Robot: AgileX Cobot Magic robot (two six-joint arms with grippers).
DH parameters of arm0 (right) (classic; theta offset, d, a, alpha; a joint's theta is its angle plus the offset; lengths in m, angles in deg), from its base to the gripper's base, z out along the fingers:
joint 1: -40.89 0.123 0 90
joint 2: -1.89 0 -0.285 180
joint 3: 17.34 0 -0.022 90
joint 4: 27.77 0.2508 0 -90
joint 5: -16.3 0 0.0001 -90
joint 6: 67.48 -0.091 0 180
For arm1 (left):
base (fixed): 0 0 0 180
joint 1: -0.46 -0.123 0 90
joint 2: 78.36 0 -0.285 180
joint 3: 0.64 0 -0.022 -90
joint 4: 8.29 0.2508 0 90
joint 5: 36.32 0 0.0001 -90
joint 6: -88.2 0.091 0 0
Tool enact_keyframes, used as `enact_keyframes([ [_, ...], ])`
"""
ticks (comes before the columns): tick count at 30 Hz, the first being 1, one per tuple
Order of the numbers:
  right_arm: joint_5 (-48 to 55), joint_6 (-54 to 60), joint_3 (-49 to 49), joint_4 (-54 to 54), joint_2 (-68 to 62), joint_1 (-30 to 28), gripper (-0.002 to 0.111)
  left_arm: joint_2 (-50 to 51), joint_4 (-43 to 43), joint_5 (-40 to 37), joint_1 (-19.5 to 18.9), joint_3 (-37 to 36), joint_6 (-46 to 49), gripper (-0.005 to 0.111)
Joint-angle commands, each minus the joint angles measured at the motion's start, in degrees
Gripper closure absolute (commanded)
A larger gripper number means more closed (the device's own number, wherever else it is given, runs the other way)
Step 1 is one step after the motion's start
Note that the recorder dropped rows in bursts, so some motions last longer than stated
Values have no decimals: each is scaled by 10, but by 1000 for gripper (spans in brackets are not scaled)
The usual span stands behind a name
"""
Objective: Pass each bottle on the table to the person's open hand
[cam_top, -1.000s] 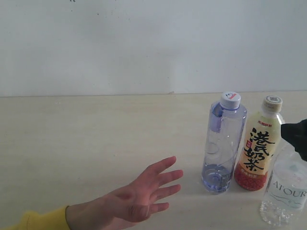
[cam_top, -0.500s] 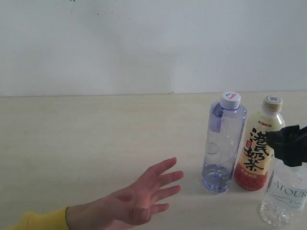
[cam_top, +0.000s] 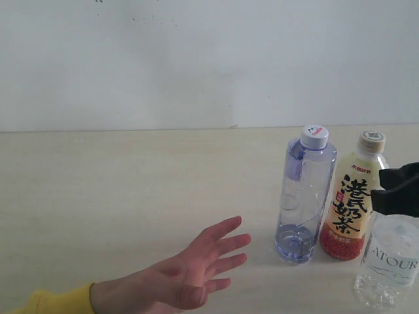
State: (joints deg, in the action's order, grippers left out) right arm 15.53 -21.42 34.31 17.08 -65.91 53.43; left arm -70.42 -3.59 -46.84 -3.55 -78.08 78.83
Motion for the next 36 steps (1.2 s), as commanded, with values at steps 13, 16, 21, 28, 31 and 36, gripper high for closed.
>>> enact_keyframes([
  [13, 187, -54, -4, -7, 157, 0, 109, -2, 2, 3, -2, 2, 1, 103],
  [16, 253, -52, -4, 5, 172, 0, 109, -2, 2, 3, -2, 2, 1, 103],
  [21, 269, 57, -4, 112, 169, 23, 109, -2, 2, 3, -2, 2, 1, 103],
  [28, 181, 231, -8, 294, 85, 161, 109, -2, 2, 3, -2, 2, 1, 103],
  [31, 117, 248, -34, 298, 30, 232, 109, -2, 2, 3, -2, 2, 1, 103],
  [36, 26, 263, -95, 296, -57, 340, 109, -2, 2, 3, -2, 2, 1, 103],
])
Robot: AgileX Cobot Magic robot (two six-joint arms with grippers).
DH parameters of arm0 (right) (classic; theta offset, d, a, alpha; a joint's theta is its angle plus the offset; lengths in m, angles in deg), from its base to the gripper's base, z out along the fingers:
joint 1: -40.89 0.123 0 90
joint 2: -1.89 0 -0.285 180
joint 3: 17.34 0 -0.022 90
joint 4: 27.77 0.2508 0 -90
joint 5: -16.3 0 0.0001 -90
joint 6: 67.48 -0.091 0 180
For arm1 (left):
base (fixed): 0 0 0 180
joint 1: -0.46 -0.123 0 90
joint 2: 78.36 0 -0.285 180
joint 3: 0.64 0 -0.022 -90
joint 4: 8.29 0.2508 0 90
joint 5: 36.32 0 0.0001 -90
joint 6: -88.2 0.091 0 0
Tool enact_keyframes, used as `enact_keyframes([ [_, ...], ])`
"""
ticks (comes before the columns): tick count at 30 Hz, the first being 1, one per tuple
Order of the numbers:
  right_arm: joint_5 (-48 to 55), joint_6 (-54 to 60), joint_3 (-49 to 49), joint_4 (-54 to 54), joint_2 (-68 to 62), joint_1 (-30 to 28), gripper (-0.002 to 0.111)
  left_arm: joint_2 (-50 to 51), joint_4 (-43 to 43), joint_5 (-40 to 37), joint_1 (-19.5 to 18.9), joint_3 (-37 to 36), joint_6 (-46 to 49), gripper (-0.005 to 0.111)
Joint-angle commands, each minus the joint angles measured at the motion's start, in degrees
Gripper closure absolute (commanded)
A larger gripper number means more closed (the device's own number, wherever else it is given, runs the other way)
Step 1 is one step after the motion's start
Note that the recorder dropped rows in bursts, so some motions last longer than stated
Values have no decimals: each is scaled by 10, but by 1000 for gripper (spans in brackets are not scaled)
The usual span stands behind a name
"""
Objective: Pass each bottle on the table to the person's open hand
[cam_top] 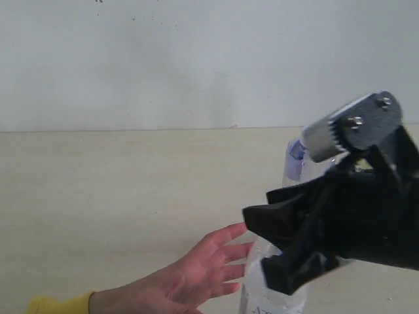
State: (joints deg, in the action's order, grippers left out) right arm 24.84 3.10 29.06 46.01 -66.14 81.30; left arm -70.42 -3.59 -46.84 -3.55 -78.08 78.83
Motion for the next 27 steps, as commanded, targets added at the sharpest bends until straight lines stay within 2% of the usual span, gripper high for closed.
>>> enact_keyframes([
  [1, -75, 18, -53, 6, -69, 71, 109, -2, 2, 3, -2, 2, 1, 103],
  [5, -85, 33, -116, 3, -130, 99, 109, -2, 2, 3, -2, 2, 1, 103],
  [10, -76, 48, -185, 2, -184, 110, 109, -2, 2, 3, -2, 2, 1, 103],
  [12, -73, 48, -198, 4, -198, 110, 105, -2, 2, 3, -2, 2, 1, 103],
  [13, -73, 48, -202, 4, -204, 110, 102, -2, 2, 3, -2, 2, 1, 103],
  [15, -75, 47, -205, 5, -205, 110, 87, -2, 2, 3, -2, 2, 1, 103],
  [19, -120, 28, -205, 5, -204, 110, 39, -2, 2, 3, -2, 2, 1, 103],
  [20, -142, 22, -205, 5, -204, 110, 31, -2, 2, 3, -2, 2, 1, 103],
  [27, -268, 77, -205, 9, -166, 103, 35, -2, 2, 3, -2, 2, 1, 103],
])
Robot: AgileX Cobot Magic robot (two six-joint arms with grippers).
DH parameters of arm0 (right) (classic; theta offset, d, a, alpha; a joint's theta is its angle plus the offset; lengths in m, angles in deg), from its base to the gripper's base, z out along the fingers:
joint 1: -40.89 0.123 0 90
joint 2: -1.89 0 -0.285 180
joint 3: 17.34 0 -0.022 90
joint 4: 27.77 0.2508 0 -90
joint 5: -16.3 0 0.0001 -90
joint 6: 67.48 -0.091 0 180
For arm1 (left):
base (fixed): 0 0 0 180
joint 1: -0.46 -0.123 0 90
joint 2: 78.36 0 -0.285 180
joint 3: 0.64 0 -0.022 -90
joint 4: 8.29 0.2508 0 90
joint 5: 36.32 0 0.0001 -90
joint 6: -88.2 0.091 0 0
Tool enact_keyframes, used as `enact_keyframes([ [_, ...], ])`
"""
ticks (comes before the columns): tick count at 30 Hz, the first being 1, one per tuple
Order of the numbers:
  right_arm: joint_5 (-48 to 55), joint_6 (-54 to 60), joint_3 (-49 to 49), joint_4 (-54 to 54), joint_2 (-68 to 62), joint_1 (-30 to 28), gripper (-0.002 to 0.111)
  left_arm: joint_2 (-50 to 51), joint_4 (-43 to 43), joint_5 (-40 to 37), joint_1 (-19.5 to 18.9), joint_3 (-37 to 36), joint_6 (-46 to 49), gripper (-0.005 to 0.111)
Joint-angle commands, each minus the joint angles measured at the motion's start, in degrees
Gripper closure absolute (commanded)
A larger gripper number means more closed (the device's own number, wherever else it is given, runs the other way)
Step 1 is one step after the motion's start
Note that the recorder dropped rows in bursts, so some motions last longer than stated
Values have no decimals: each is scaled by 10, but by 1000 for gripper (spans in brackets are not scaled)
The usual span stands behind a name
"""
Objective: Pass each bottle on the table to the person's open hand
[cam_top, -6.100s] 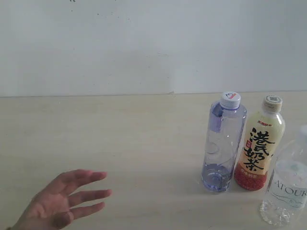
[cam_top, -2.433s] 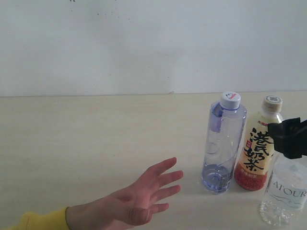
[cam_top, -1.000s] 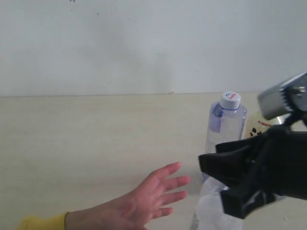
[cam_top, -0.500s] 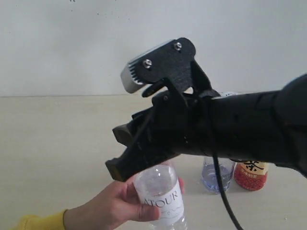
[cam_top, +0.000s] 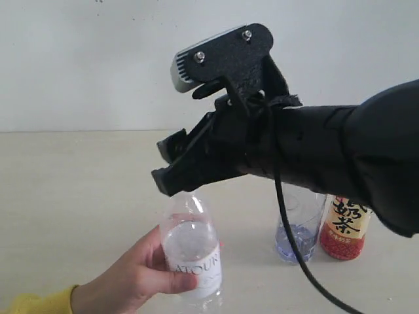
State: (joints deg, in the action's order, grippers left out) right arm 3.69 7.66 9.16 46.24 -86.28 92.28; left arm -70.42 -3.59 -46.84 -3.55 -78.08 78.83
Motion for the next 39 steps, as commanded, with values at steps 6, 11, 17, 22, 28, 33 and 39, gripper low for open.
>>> enact_keyframes([
  [6, -220, 154, 22, 74, 156, -19, 35, -2, 2, 3, -2, 2, 1, 103],
  [11, -298, 224, 107, 203, 294, -19, 35, -2, 2, 3, -2, 2, 1, 103],
  [17, -341, 109, 235, 163, 299, -19, 35, -2, 2, 3, -2, 2, 1, 103],
  [22, -347, 19, 262, 105, 270, -23, 35, -2, 2, 3, -2, 2, 1, 103],
  [28, -260, -55, 262, 37, 224, -125, 35, -2, 2, 3, -2, 2, 1, 103],
  [33, -154, -129, 262, -61, 224, -188, 35, -2, 2, 3, -2, 2, 1, 103],
  [39, -85, -215, 255, -168, 192, -244, 35, -2, 2, 3, -2, 2, 1, 103],
])
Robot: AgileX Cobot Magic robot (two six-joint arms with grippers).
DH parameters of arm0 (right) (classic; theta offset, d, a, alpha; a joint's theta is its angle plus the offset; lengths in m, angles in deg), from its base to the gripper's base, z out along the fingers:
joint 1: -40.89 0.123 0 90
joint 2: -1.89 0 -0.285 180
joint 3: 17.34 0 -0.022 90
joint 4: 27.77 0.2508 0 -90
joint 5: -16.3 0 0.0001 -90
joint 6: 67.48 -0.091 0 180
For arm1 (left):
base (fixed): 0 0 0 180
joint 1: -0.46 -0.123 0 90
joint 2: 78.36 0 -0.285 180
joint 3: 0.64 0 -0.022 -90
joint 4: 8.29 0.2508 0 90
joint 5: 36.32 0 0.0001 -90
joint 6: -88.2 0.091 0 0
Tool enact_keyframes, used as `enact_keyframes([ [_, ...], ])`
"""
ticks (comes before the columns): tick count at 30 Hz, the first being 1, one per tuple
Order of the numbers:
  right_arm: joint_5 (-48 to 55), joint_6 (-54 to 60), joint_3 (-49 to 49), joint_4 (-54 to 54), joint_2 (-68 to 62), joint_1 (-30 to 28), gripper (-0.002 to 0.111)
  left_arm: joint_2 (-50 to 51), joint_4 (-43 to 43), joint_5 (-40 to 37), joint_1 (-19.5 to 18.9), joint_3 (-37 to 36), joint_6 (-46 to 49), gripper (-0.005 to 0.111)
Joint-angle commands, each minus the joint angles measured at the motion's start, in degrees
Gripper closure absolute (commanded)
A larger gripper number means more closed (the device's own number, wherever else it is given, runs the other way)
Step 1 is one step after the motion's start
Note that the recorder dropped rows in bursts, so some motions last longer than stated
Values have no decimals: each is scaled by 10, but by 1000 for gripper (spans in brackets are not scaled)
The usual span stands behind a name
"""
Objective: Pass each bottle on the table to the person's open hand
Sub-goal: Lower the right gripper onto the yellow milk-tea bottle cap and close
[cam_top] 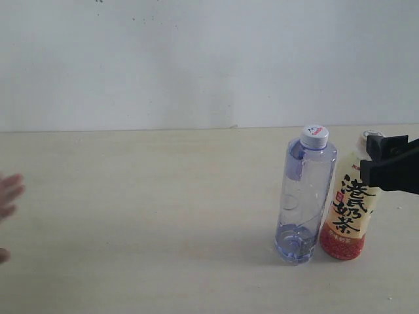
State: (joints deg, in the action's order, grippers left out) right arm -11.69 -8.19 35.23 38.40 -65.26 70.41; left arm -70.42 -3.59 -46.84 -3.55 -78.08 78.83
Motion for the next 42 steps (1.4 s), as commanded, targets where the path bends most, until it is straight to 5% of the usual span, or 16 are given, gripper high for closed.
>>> enact_keyframes([
  [1, 69, -74, -7, -108, -22, -26, 35, -2, 2, 3, -2, 2, 1, 103],
  [15, -26, -172, -7, -187, -112, -27, 35, -2, 2, 3, -2, 2, 1, 103],
  [23, -14, -401, -8, -422, -141, -107, 35, -2, 2, 3, -2, 2, 1, 103],
  [27, -13, -401, -17, -428, -153, -107, 49, -2, 2, 3, -2, 2, 1, 103],
  [34, -11, -420, -34, -426, -185, -107, 51, -2, 2, 3, -2, 2, 1, 103],
  [36, -11, -422, -34, -426, -185, -107, 60, -2, 2, 3, -2, 2, 1, 103],
  [40, -10, -419, -34, -426, -185, -107, 102, -2, 2, 3, -2, 2, 1, 103],
  [42, -1, -406, -34, -424, -184, -107, 108, -2, 2, 3, -2, 2, 1, 103],
])
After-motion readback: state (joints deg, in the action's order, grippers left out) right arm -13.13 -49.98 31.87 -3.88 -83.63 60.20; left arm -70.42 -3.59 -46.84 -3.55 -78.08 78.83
